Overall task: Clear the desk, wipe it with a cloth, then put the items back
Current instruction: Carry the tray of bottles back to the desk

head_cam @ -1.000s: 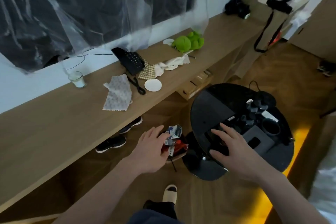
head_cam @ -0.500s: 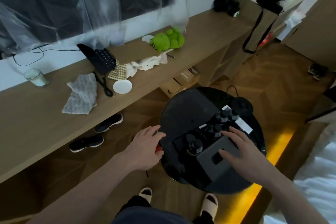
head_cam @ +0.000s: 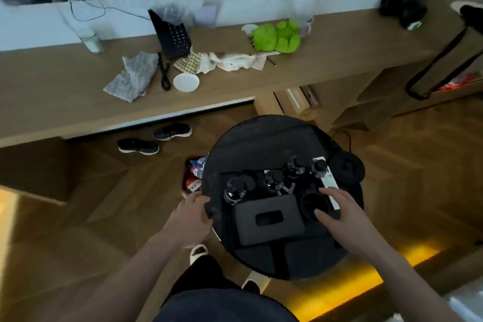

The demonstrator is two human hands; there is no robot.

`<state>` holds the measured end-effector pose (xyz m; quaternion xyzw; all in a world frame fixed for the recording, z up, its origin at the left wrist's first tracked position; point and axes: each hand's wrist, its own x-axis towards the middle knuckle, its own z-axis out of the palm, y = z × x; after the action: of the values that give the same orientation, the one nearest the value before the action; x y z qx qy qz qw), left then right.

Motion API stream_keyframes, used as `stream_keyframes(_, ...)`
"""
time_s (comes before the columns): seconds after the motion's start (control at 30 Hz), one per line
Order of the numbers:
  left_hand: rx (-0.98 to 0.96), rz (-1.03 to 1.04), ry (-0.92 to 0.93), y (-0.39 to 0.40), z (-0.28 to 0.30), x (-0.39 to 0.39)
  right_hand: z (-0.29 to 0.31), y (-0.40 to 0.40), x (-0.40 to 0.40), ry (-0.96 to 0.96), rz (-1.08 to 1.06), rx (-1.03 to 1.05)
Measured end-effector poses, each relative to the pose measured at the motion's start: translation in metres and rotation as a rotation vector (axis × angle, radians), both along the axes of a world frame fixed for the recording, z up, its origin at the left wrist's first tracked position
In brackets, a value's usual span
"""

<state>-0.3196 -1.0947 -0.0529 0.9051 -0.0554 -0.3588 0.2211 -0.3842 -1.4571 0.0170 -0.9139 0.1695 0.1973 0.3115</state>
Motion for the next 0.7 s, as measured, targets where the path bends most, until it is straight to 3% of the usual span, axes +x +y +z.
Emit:
stream_keyframes(0.33,-0.01,0.124,0.171,-0.02,-0.044,-0.03,-0.06,-0.045,-0.016,0.1,-0.234,0.106)
stream_keyframes(0.7,-0.131,0.556,0.287,-0.061,-0.093,-0.018,-0.109,-0.082,-0.006,0.216,-0.323,0.152)
